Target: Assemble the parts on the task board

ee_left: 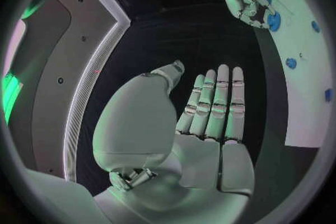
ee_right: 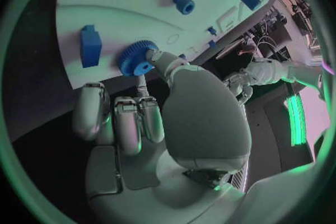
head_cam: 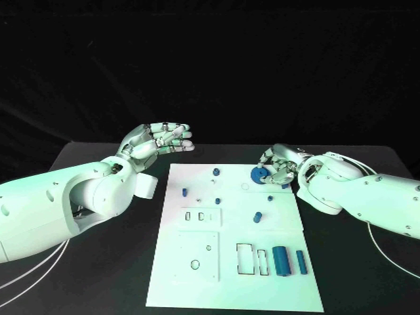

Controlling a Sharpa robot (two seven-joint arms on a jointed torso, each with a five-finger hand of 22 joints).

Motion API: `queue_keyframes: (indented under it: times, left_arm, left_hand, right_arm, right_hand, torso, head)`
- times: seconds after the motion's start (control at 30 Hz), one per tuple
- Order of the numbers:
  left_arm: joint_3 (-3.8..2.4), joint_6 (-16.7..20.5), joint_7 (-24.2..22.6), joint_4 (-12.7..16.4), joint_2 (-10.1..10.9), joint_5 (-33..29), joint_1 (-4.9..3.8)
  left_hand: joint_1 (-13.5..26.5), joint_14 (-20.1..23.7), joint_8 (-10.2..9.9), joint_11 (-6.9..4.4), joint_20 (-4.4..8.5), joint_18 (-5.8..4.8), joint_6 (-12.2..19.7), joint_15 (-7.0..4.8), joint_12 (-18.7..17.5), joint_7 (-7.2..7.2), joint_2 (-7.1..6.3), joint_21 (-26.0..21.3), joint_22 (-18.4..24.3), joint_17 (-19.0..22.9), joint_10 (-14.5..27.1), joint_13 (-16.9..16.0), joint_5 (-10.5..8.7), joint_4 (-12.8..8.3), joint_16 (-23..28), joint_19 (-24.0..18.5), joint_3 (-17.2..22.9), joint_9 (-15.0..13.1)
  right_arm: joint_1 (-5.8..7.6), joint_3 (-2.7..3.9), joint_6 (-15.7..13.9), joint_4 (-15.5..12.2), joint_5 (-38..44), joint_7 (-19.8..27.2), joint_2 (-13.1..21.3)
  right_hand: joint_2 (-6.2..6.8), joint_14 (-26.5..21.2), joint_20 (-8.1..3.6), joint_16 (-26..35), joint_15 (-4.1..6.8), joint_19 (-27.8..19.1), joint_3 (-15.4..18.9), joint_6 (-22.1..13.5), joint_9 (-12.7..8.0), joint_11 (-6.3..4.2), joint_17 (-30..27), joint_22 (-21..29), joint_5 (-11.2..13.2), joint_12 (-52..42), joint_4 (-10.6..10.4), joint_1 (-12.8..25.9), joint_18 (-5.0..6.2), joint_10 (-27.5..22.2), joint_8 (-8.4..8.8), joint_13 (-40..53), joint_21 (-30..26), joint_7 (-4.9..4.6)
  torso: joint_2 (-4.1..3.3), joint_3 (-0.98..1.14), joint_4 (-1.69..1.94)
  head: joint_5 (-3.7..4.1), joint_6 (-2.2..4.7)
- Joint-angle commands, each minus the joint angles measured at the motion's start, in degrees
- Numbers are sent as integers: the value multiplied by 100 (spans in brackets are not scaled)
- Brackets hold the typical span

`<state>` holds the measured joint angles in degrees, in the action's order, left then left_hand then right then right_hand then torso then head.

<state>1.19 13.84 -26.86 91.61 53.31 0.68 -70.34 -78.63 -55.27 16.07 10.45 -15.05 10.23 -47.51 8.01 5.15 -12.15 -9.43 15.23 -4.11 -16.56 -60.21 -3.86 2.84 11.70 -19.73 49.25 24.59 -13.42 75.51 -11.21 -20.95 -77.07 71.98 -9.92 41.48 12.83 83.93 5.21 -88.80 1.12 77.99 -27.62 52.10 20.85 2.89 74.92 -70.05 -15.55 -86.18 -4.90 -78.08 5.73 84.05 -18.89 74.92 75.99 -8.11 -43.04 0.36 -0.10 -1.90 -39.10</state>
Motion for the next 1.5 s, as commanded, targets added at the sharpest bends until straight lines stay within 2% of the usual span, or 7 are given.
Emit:
queue_keyframes:
  times: [0.03, 0.43, 0.6, 0.8, 1.03, 1.2, 1.5]
  left_arm:
    - [-3, -114, -30, -6, -25, -3, -2]
    - [2, -118, -23, -53, -76, -3, -2]
    - [3, -120, -20, -61, -81, -3, -2]
    - [3, -128, -26, -68, -104, -3, -2]
    - [3, -122, -19, -80, -117, -3, -3]
    - [3, -108, -21, -78, -112, -3, -4]
    - [3, -100, -18, -72, -92, -3, -5]
  left_hand:
    - [-2, 36, -29, 23, -1, 27, 46, -3, -37, -202, 31, -32, 5, -5, 33, -10, -2, -12, 27, -24, -28, 7]
    - [1, 36, -29, 23, -2, 27, 45, -3, -37, -201, 35, -33, 5, -8, 33, -10, -2, -9, 26, -25, -30, 6]
    - [1, 36, -29, 23, -2, 27, 45, -3, -37, -201, 35, -33, 5, -8, 33, -10, -2, -9, 26, -25, -30, 6]
    - [1, 36, -29, 23, -2, 27, 45, -3, -37, -201, 35, -33, 5, -8, 33, -10, -2, -9, 26, -25, -30, 6]
    - [5, 35, -28, 22, -3, 28, 43, -4, -37, -200, 39, -34, 5, -14, 30, -12, -2, -6, 24, -24, -33, 5]
    - [17, 36, -28, 22, -4, 28, 42, -4, -36, -201, 39, -36, 5, -18, 27, -13, -3, 1, 23, -25, -41, 4]
    - [25, 37, -28, 22, -4, 28, 42, -3, -36, -201, 38, -36, 5, -20, 27, -14, -3, 7, 23, -25, -46, 3]
  right_arm:
    - [46, 9, -199, -141, 450, -130, 9]
    - [221, 61, -324, -620, 866, -558, -198]
    - [224, 63, -365, -692, 1149, -675, -462]
    - [156, 57, -320, -599, 1260, -693, -833]
    - [55, 50, -294, -383, 1280, -638, -1114]
    - [-21, 47, -238, -279, 1267, -603, -1253]
    - [-81, 43, -196, -174, 1261, -597, -1354]
  right_hand:
    - [-14, 549, -40, -32, 32, 10, -39, 128, 17, -30, 1244, -13, 3, -15, -2, 102, -100, 390, -87, 1099, 35, 71]
    - [13, 554, -47, -40, 39, 28, -64, 151, 9, -37, 1268, -50, 6, -30, -41, 215, -107, 401, -74, 1118, 54, 79]
    - [16, 554, -48, -40, 39, 40, -69, 146, 6, -38, 1268, -70, 4, -33, -41, 219, -112, 403, -68, 1122, 67, 80]
    - [34, 552, -50, -37, 42, 35, -90, 123, -4, -39, 1260, -62, 1, -29, -26, 216, -109, 402, -44, 1118, 60, 78]
    - [53, 549, -51, -33, 41, 19, -113, 99, -15, -34, 1247, -38, 0, -18, -13, 219, -103, 397, -17, 1107, 41, 70]
    - [53, 551, -51, -35, 41, 20, -116, 98, -16, -34, 1253, -41, 0, -21, -12, 218, -104, 399, -16, 1110, 42, 70]
    - [52, 550, -51, -34, 40, 18, -123, 97, -18, -33, 1252, -37, 0, -21, -11, 221, -103, 399, -12, 1110, 39, 68]
  torso:
    - [10, -3, 10]
    - [-2, -10, 34]
    - [-9, -8, 5]
    - [-12, -21, 21]
    - [-4, -19, 31]
    - [-14, -10, 2]
    - [-6, -1, -3]
  head:
    - [8, 0]
    - [-44, -17]
    - [-77, -17]
    - [-25, 2]
    - [-75, -30]
    - [-108, -39]
    - [-76, -65]
